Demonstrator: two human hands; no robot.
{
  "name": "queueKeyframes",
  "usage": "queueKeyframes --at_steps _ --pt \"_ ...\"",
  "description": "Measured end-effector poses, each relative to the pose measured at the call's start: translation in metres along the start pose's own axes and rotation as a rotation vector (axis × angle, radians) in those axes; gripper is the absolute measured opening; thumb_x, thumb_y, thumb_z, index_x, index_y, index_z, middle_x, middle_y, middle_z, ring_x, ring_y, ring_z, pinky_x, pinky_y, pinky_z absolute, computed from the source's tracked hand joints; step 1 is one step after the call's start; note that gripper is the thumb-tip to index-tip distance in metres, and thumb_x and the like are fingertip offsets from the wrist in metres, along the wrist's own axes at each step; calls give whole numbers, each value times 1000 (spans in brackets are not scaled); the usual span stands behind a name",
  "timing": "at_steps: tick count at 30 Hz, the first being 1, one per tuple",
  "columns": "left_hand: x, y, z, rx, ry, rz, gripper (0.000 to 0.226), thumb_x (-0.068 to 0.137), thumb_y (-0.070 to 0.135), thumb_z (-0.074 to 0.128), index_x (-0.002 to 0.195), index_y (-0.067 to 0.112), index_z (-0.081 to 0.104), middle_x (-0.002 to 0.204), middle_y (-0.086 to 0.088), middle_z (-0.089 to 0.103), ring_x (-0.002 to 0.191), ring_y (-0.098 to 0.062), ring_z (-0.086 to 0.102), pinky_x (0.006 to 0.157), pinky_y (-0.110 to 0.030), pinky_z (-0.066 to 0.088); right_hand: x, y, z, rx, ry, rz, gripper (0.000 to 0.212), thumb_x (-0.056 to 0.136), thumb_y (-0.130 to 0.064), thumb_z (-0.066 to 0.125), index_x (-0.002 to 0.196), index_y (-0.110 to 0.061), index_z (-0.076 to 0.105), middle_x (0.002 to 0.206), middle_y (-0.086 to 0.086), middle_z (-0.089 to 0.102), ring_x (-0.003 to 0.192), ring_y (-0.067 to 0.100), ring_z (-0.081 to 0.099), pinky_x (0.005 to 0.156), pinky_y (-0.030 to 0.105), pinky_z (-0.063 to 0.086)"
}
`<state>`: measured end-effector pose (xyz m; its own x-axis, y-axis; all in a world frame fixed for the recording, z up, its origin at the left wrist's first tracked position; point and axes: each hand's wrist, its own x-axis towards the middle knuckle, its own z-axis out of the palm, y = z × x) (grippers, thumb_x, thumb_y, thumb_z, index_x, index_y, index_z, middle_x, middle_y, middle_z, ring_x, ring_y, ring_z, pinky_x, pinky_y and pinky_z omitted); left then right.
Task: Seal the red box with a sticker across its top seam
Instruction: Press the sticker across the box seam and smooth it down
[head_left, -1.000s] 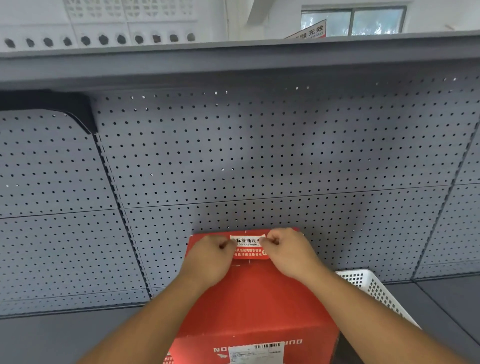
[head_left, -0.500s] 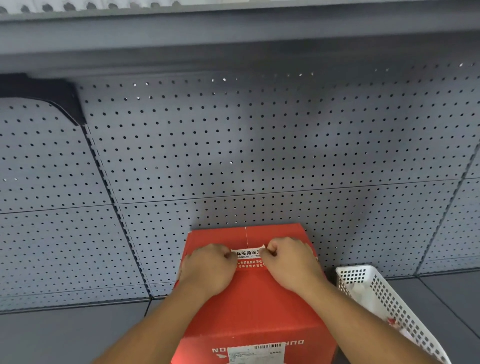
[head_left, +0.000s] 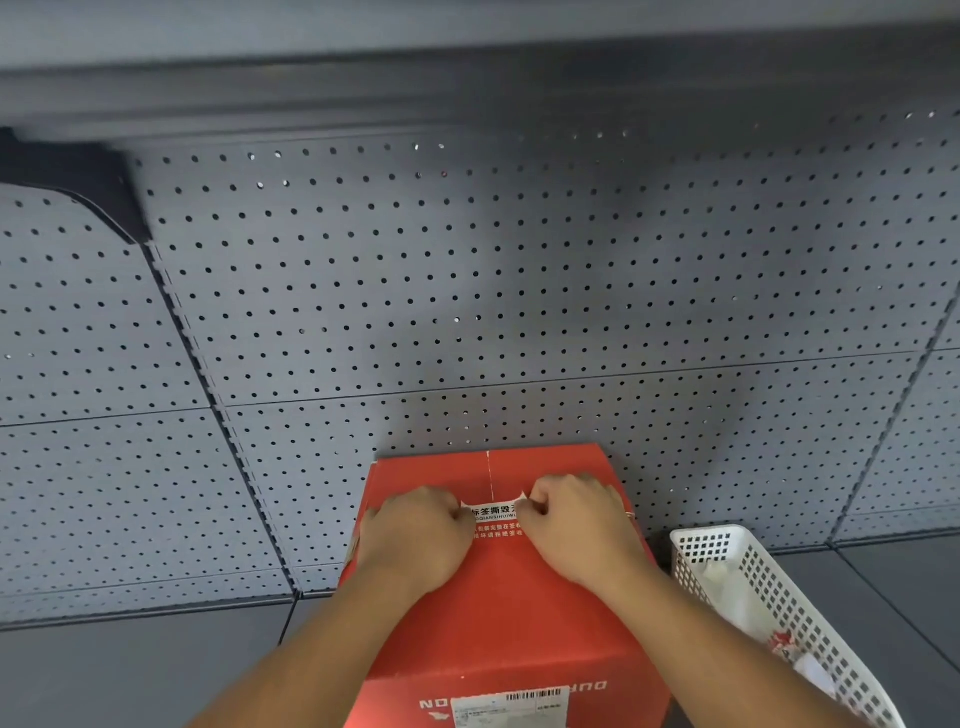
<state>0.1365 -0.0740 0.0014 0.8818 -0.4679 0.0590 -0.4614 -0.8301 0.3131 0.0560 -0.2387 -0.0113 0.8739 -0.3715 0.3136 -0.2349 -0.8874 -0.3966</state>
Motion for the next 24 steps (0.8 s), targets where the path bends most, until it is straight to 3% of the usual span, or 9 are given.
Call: queueKeyframes --at_steps 10,14,16,20,24 --pt "0 0 -2 7 -33 2 37 92 45 46 65 20 47 73 4 57 88 -28 62 91 -42 48 0 0 1 20 -20 28 30 88 -42 62 64 -27 52 64 -7 62 71 19 58 76 37 47" --pt "2 -7 0 -121 4 -1 30 90 42 55 67 24 45 70 6 58 78 -23 59 83 -38 49 0 3 -4 86 -15 32 14 89 -36 67 81 -31 57 71 -13 55 77 15 56 73 34 41" --pt "0 -13 5 -191 70 23 22 88 35 59 72 27 45 71 6 59 72 -18 58 78 -40 51 -2 4 -7 110 -14 37 8 90 -33 67 91 -29 60 76 -15 54 81 14 59 78 35 46" --pt "-6 -19 12 -262 217 120 16 80 23 60 83 38 54 85 14 58 80 -11 58 82 -45 52 -4 4 -8 121 32 -9 12 90 -22 65 98 -30 65 94 -12 60 92 15 58 86 40 51" --pt "-12 -13 13 -236 213 343 41 84 28 45 116 39 67 122 22 63 115 -6 53 93 -36 41 -10 -2 -11 32 54 -203 31 88 -26 45 105 -31 71 110 -17 69 107 13 55 89 40 46"
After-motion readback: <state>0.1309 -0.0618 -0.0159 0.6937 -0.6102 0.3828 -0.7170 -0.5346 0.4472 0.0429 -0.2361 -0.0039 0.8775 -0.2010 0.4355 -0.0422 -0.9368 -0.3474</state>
